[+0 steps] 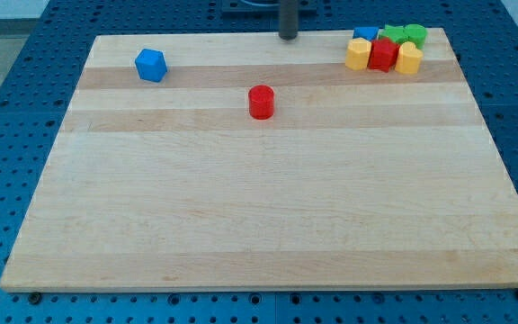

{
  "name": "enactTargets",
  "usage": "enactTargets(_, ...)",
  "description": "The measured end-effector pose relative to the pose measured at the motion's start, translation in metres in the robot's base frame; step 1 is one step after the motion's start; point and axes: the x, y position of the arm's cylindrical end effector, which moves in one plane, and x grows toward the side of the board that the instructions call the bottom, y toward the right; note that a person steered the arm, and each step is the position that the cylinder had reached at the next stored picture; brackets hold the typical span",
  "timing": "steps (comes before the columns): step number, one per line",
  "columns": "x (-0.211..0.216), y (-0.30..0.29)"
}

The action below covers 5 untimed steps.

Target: Move your arm towards the green star

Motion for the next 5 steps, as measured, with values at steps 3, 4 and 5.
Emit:
enactTargets(3, -0.001, 0.110)
enactTargets(4, 0.000, 0.123)
enactTargets(5, -0.001, 0.135)
